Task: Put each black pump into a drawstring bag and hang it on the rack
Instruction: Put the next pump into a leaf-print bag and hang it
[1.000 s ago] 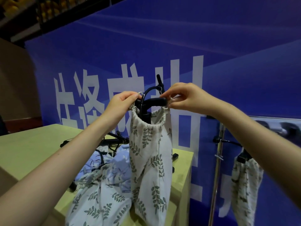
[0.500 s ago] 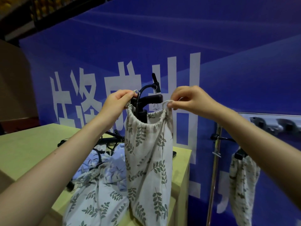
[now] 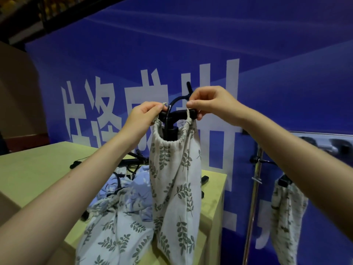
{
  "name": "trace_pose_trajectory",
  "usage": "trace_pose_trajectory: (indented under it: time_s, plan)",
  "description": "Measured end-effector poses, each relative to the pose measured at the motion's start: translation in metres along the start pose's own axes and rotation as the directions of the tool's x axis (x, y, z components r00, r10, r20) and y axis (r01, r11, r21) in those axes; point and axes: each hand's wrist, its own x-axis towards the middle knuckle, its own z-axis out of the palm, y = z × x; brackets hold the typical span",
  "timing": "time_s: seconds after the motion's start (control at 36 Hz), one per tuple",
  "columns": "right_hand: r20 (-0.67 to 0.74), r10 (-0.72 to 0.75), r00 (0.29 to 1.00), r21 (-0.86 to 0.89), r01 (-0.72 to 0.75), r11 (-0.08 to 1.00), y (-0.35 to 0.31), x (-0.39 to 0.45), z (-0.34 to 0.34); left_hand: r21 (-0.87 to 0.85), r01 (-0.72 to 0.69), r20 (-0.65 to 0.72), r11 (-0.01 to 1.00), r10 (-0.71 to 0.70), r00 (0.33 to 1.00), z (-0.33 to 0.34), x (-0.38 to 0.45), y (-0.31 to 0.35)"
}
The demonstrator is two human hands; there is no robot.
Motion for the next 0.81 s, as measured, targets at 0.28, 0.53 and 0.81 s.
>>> trace_pose_trajectory:
  time_s: [0.28,0.53,0.81]
  plan:
    - [-0.035,-0.058,0.998,-0.117,0.053,0.992,-0.025,0.019,0.008,0.054,-0.033,0.023,0.998,0.032,0.999,0.007,0.010,0.036]
    - [-0.379,-0.196,0.904,-0.052,0.190,0.980,-0.027,0.027,-0.004,-0.049,-0.109,0.002,0.993,0.109,0.994,0.024,0.019,0.077]
    - [-0.295,-0.174,0.940,-0.125,0.143,0.982,-0.029,-0.012,-0.034,-0.216,-0.063,0.151,0.974,0.097,0.984,0.063,0.016,0.093]
